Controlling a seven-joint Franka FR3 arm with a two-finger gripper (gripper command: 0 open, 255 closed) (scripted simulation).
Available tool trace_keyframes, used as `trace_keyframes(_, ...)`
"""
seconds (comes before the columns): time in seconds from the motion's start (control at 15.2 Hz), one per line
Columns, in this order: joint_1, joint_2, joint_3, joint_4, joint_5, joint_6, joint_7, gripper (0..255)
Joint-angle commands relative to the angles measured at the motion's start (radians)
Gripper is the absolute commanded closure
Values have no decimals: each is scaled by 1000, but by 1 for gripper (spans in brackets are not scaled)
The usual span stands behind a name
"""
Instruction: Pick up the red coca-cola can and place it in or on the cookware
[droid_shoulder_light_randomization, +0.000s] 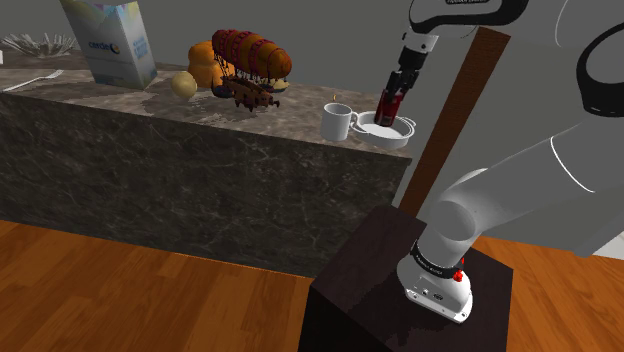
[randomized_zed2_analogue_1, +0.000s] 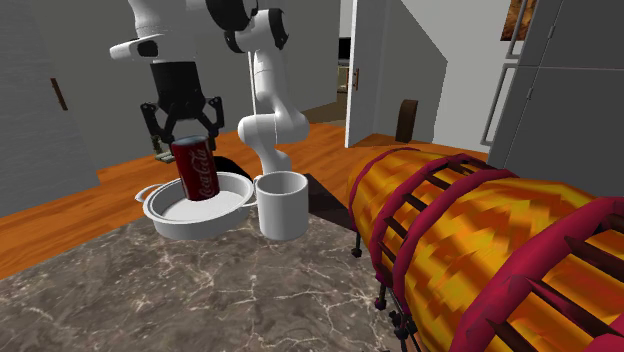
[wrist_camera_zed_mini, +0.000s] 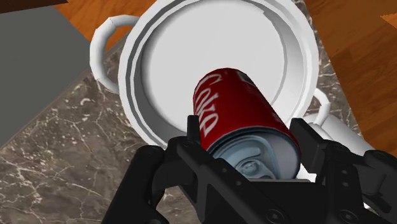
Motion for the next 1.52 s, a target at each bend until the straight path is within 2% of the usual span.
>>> trace_keyframes(0.0,-2,-2,-3,-19,-2,19,-2,255)
trace_keyframes(0.46,-2,-2,-3,-19,-2,19,-2,255)
trace_keyframes(0.53,-2,-2,-3,-19,-2,19,-2,0)
trace_keyframes(0.86,-1,-2,-3,-19,-2,19,-2,0)
trace_keyframes(1.12,3,4,6,113,6,-107,-5,0)
trace_keyframes(1.45,3,4,6,113,6,-107,-6,0)
